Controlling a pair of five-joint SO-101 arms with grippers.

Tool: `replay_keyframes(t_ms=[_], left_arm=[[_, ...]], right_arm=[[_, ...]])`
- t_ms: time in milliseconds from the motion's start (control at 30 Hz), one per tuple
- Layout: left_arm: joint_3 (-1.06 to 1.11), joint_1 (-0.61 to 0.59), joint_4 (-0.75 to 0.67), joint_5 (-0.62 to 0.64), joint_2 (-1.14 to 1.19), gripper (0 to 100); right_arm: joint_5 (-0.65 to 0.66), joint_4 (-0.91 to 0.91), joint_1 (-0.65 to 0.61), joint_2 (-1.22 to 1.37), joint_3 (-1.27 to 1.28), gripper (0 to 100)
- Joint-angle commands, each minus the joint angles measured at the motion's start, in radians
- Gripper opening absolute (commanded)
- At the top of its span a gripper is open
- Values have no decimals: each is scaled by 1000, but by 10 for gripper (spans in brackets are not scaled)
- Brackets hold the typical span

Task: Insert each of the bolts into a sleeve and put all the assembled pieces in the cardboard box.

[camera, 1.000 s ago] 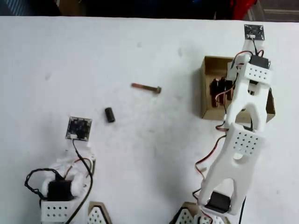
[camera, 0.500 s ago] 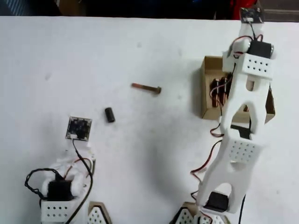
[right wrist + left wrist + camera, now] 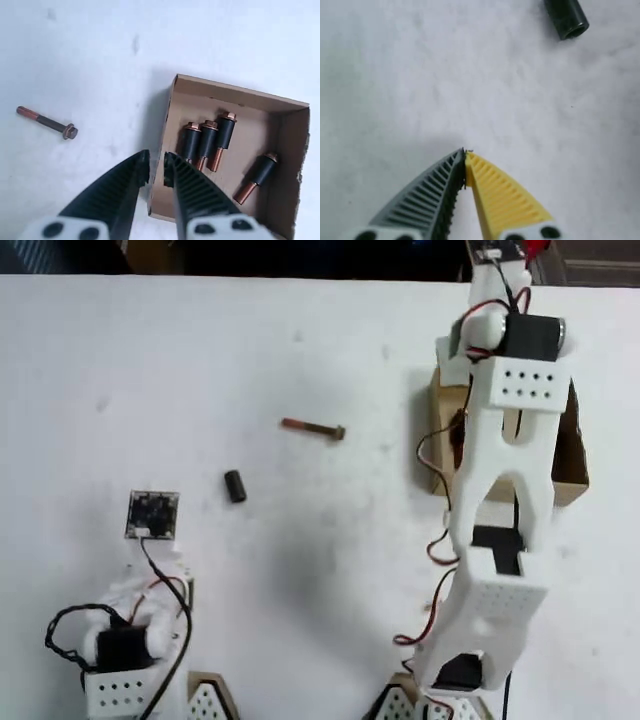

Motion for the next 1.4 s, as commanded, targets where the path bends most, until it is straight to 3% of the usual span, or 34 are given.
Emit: replay_keyframes(t_ms=[0, 200, 667, 933, 1133, 1367], left_arm=[[-15, -12, 3, -9, -7, 27], [-14, -12, 3, -9, -7, 27], [-12, -12, 11, -9, -7, 27], [-3, -19, 11, -9, -7, 27], [-3, -128, 11, -9, -7, 27], [-3, -133, 11, -9, -7, 27]], right_arm=[[5, 28, -44, -142, -37, 17], [5, 33, -119, -317, 3, 17], [5, -41, -423, -789, 531, 19], [5, -248, -519, -872, 899, 20], [5, -475, -561, -860, 1132, 21], [5, -631, -610, -768, 1237, 21]])
